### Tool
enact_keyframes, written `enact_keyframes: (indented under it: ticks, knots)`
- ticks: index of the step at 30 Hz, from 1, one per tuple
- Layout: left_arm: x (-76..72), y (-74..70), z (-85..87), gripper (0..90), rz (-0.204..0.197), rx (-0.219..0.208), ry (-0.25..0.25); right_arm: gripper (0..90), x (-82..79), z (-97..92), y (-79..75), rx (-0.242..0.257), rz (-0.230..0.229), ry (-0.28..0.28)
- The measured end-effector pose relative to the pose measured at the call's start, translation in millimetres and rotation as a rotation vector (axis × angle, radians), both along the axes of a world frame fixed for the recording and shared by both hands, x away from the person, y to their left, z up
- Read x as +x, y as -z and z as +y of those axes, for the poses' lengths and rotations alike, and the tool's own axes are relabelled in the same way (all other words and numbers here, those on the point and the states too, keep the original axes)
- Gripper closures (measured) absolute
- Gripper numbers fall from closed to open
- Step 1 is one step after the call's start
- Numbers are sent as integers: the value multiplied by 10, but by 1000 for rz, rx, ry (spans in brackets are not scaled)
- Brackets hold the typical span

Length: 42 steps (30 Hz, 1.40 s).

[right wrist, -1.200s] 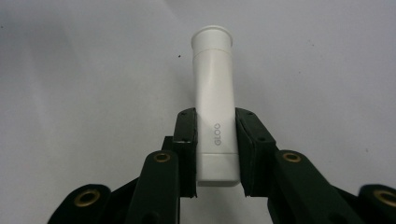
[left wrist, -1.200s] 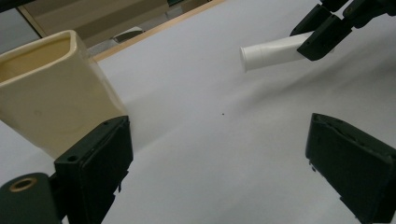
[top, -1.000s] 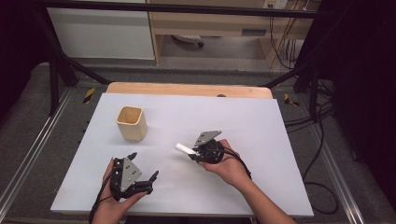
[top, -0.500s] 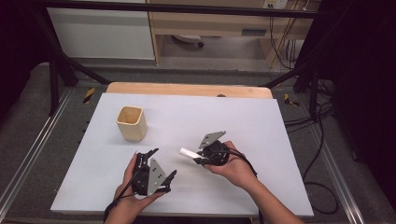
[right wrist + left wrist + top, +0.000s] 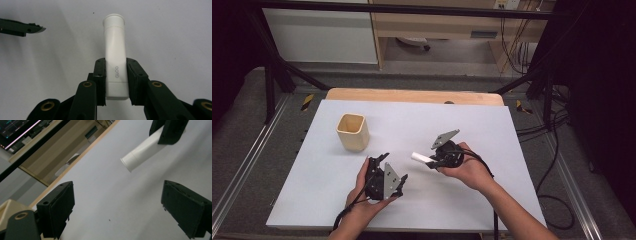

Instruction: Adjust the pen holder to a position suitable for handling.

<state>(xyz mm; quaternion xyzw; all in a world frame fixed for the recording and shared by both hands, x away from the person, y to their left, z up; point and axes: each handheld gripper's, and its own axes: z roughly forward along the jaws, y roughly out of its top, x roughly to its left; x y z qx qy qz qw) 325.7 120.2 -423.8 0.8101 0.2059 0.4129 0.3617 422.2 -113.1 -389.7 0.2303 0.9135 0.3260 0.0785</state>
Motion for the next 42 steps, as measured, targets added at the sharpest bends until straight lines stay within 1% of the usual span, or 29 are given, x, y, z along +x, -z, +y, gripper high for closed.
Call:
enact_keyframes:
  ticks: [1, 3, 6, 7, 9, 12, 13, 14, 18, 22, 25, 28, 31, 33, 37, 42]
  knots:
    - [-27, 14, -6, 123, -3, 9, 6, 713, -3, 6, 6, -5, 10, 8]
    - [-66, 14, -13, 127, -22, 42, 9, 713, -9, 11, 20, -15, 12, 11]
    - [-83, 18, -10, 141, -29, 37, 2, 713, -35, 25, 6, -22, 5, 5]
    - [-87, 22, -13, 148, -35, 42, 2, 713, -45, 29, -6, -24, 0, 1]
    - [-92, 32, -23, 151, -49, 61, -1, 713, -58, 41, -31, -20, -6, 2]
    - [-93, 51, -34, 153, -66, 97, -4, 713, -68, 58, -63, -29, -22, -4]
    - [-92, 55, -36, 153, -68, 101, -3, 713, -71, 62, -71, -27, -24, -12]
    - [-89, 59, -39, 154, -71, 103, -2, 713, -83, 75, -79, -28, -21, -6]
    - [-81, 79, -60, 162, -83, 126, 4, 713, -94, 113, -92, -31, -21, -17]
    - [-99, 103, -91, 172, -110, 175, 16, 713, -93, 147, -97, -42, -15, -28]
    - [-110, 104, -105, 189, -125, 191, 17, 713, -110, 179, -90, -49, -12, -34]
    - [-113, 103, -107, 205, -146, 216, 16, 713, -132, 208, -88, -55, -13, -43]
    - [-110, 114, -109, 212, -157, 231, 14, 713, -151, 235, -94, -54, -15, -53]
    - [-113, 115, -114, 220, -167, 241, 14, 713, -160, 251, -104, -60, -14, -58]
    - [-126, 117, -124, 240, -202, 268, 21, 713, -163, 278, -130, -63, -15, -60]
    - [-133, 128, -141, 265, -223, 286, 24, 713, -177, 304, -175, -63, -20, -64]
